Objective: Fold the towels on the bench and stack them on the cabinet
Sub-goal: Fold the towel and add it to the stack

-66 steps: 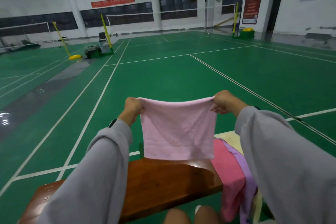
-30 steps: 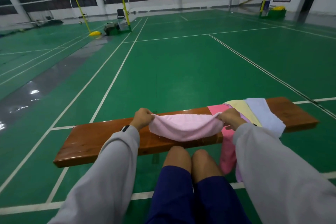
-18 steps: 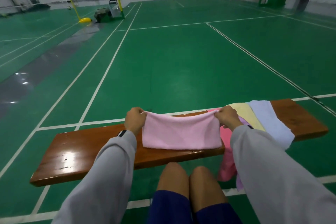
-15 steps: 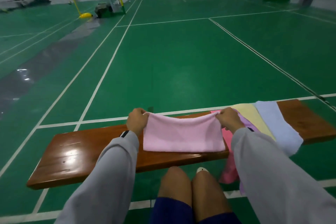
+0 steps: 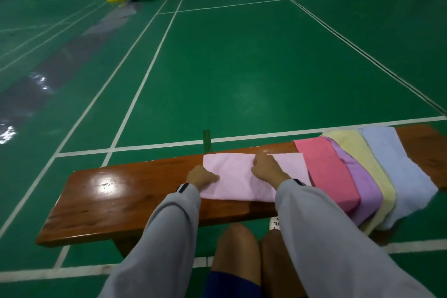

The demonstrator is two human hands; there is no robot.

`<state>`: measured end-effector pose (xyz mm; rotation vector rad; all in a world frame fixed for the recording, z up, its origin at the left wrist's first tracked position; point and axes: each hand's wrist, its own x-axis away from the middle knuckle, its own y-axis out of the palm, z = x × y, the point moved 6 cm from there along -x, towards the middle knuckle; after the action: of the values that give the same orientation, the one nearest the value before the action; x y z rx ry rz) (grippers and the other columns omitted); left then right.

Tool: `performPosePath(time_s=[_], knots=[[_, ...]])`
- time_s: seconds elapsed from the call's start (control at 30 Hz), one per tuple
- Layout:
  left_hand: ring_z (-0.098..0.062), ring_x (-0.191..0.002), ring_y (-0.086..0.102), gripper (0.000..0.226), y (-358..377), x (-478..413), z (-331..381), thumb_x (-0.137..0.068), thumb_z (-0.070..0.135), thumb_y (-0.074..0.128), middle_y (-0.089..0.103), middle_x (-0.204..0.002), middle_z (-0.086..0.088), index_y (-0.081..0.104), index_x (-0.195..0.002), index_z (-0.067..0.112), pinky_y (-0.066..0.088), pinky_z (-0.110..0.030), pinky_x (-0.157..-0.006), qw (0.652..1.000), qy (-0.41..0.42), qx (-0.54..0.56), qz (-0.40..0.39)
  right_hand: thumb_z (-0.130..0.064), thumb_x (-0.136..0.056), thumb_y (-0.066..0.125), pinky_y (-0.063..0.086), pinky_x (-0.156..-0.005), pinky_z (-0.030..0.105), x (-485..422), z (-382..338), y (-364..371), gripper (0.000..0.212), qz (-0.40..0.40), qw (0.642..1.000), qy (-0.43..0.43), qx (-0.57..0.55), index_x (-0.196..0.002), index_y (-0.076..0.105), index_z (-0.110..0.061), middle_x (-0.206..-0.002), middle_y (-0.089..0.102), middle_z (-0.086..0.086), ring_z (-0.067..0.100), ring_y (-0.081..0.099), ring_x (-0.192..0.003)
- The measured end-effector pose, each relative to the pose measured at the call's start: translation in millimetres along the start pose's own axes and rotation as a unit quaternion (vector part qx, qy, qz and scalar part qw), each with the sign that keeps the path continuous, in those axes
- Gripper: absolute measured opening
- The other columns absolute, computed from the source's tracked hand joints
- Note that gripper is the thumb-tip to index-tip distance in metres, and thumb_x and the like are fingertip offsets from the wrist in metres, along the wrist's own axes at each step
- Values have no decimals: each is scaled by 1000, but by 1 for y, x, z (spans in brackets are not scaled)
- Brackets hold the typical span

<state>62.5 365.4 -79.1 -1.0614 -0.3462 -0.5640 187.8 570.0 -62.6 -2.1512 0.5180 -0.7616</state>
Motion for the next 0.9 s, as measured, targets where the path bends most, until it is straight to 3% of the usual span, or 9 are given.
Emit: performPosePath(time_s=[0.1, 0.2, 0.3, 0.43, 0.53, 0.6, 0.67, 0.73, 0.9], knots=[[-33, -128, 54, 70, 8, 9, 4, -90, 35, 77, 53, -146, -11, 45, -145, 6, 50, -38, -96, 996, -25, 76, -49, -20, -98, 59, 55, -85, 37, 11, -32, 19, 18, -18, 998, -22, -62, -108, 66, -7, -111, 67, 12, 29, 64, -97], [-31, -120, 58, 67, 5, 12, 20, -88, 24, 78, 55, -141, -13, 46, -143, 6, 54, -35, -85, 991, 15, 121, -49, -38, -103, 55, 63, -72, 40, 18, -50, 30, 30, -42, 987, -2, -153, -109, 62, -10, -104, 65, 11, 28, 67, -86], [-27, -105, 63, 33, 1, 24, 49, -88, 12, 72, 64, -117, -13, 57, -117, 7, 57, -38, -81, 984, 106, 140, -27, -57, -101, 48, 63, -63, 35, 20, -61, 34, 50, -64, 962, 43, -261, -125, 56, -15, -112, 66, 9, 25, 69, -87], [-26, -98, 64, 13, 6, 54, 86, -95, 10, 61, 68, -107, -12, 59, -107, 8, 55, -34, -80, 970, 226, 89, -14, -83, -75, 57, 63, -80, 49, 12, -62, 21, 79, -72, 932, 62, -350, -114, 66, -15, -107, 72, 9, 31, 71, -92], [-27, -101, 69, 25, 19, 67, 102, -89, 13, 71, 72, -109, -9, 64, -113, 7, 60, -36, -84, 962, 247, 112, -31, -55, -86, 70, 63, -74, 43, 21, -50, -1, 54, -58, 904, 91, -414, -111, 64, -7, -95, 70, 10, 27, 69, -89], [-22, -97, 68, 24, 27, 75, 114, -86, 11, 76, 70, -104, -5, 66, -108, 10, 57, -23, -77, 956, 259, 132, -44, -32, -92, 66, 61, -62, 36, 23, -36, -18, 36, -38, 904, 98, -414, -110, 63, -2, -89, 67, 11, 23, 67, -81], [-12, -82, 62, 19, 36, 82, 126, -83, 9, 78, 66, -91, 0, 64, -94, 13, 46, -8, -60, 952, 272, 133, -53, -11, -93, 58, 61, -75, 37, 23, -19, -31, 18, -15, 908, 90, -409, -108, 62, -2, -100, 66, 8, 21, 64, -81], [-10, -79, 59, 19, 46, 92, 139, -83, 12, 81, 65, -86, 2, 64, -89, 17, 40, -7, -53, 947, 290, 123, -61, 0, -96, 53, 55, -85, 34, 26, -3, -41, 23, 3, 907, 76, -414, -116, 59, -10, -112, 60, 0, 20, 61, -91], [-18, -100, 66, 31, 80, 106, 163, -82, 19, 83, 70, -107, -2, 63, -104, 17, 54, -26, -83, 932, 332, 123, -79, -45, -87, 74, 62, -84, 44, 11, 50, -44, 53, 14, 892, 105, -440, -120, 66, -4, -92, 73, 9, 27, 71, -88]])
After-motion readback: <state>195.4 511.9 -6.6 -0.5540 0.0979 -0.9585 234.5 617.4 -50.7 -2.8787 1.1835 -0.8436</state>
